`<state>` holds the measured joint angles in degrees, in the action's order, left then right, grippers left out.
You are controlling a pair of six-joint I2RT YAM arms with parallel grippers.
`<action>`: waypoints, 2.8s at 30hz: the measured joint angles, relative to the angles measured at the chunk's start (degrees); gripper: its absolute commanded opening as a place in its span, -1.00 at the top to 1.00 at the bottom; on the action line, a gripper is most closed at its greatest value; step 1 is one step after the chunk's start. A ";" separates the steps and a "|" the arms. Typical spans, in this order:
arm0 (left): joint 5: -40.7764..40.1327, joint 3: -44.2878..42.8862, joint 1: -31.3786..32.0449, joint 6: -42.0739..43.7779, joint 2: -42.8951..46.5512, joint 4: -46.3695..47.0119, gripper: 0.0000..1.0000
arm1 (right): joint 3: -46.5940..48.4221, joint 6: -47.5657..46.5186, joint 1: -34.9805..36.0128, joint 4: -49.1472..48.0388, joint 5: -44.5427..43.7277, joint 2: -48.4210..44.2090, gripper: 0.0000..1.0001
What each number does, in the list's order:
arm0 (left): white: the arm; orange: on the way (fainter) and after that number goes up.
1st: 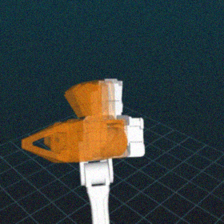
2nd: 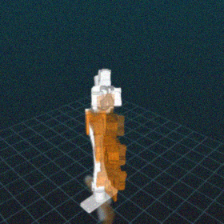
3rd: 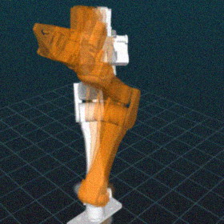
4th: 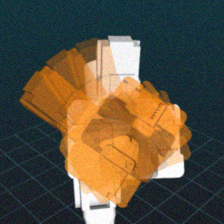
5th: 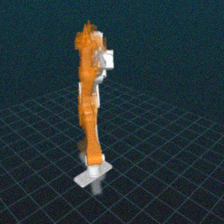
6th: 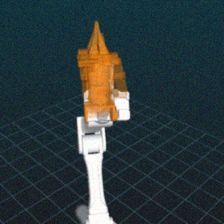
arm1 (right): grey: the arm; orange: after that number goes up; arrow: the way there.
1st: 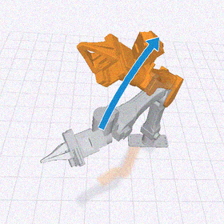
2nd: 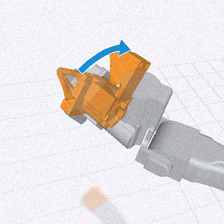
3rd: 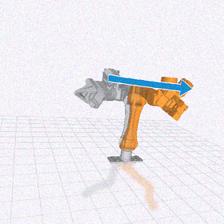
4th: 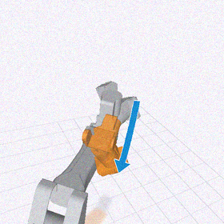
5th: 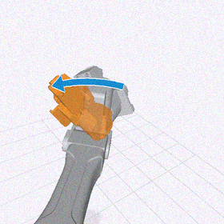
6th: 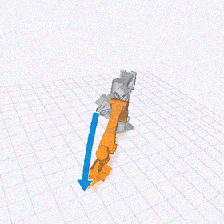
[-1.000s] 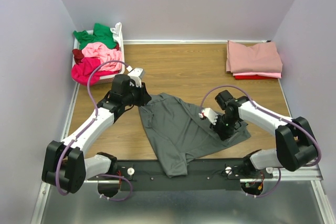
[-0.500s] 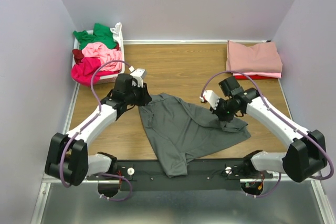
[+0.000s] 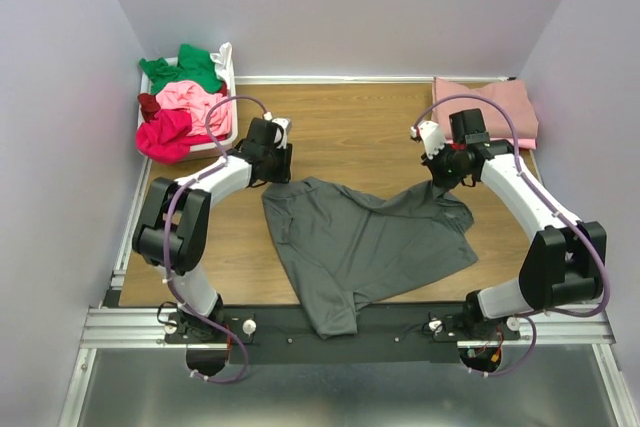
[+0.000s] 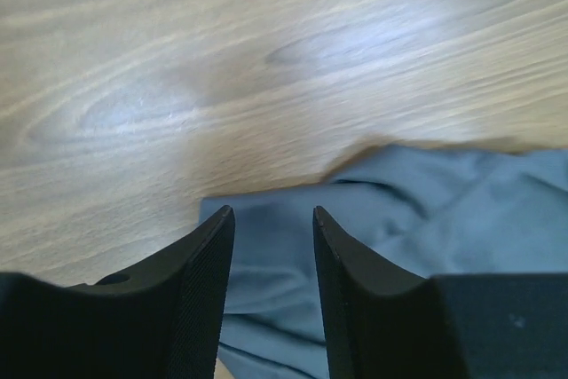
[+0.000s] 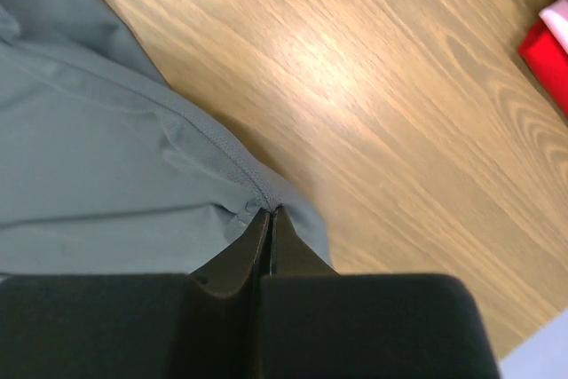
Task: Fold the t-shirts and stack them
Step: Flatten the tshirt out
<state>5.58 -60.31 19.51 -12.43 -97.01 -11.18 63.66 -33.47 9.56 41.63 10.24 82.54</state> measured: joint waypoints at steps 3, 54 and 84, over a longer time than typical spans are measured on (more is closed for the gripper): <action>-1.79 -0.22 0.00 0.48 -2.56 -1.73 -0.01 | -0.22 0.87 0.00 -1.25 1.11 0.72 0.90; 18.14 13.81 29.49 -6.56 14.60 -2.86 0.26 | -4.07 3.65 -2.93 -7.43 7.26 2.32 0.90; 3.74 13.33 28.41 -10.80 20.65 -13.66 -0.12 | -4.92 3.67 -3.21 -7.67 7.48 2.95 0.90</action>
<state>9.32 -46.98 47.92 -23.22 -76.36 -24.84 58.74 -29.80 6.35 33.95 17.72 85.49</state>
